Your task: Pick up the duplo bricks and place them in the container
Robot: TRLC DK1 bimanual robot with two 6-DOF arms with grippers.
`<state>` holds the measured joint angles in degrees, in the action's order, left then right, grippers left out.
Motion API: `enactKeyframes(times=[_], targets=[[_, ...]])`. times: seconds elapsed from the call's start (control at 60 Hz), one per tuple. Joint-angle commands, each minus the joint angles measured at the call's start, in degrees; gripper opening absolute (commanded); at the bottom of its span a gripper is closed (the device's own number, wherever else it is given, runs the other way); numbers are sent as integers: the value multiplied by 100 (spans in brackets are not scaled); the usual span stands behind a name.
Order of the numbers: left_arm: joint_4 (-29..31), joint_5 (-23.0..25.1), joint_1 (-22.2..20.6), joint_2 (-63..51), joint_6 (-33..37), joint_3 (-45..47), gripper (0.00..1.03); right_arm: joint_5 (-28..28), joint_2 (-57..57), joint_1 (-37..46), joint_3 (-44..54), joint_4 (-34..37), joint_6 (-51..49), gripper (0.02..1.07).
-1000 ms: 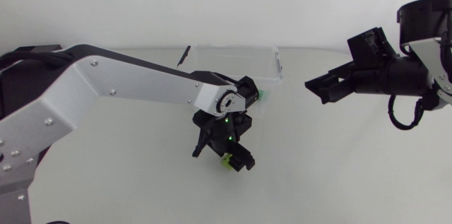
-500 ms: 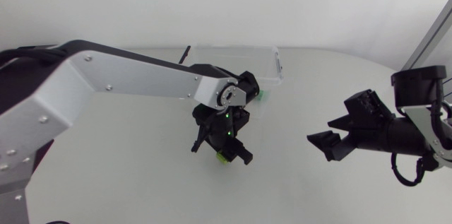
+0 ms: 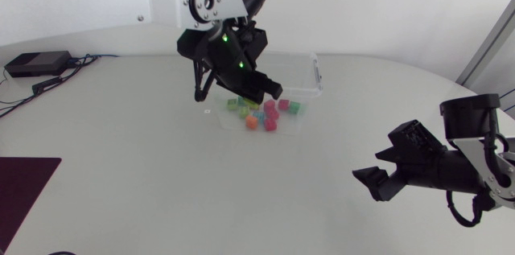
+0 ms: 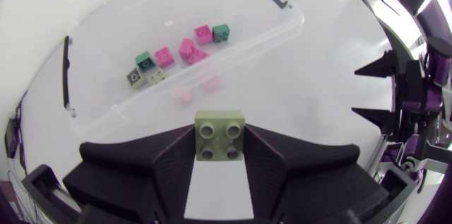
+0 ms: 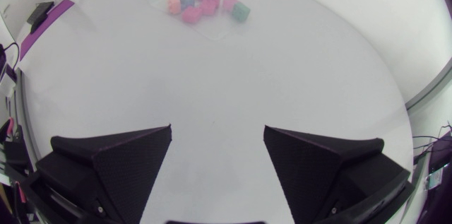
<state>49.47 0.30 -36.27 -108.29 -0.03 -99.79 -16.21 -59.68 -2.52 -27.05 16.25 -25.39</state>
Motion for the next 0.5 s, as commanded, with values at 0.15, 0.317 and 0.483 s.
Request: enactKeyframes(times=[0.15, 0.317, 0.483], targets=[[-570, -30, 270, 10, 12, -577, 31, 214, 317, -90, 516, -236, -291, 96], [-992, -30, 507, -342, 56, -1025, 34, 513, 712, -187, 657, -298, -230, 97], [-1546, -38, 727, -641, 179, -1008, 52, 654, 993, -205, 806, -430, -72, 101]])
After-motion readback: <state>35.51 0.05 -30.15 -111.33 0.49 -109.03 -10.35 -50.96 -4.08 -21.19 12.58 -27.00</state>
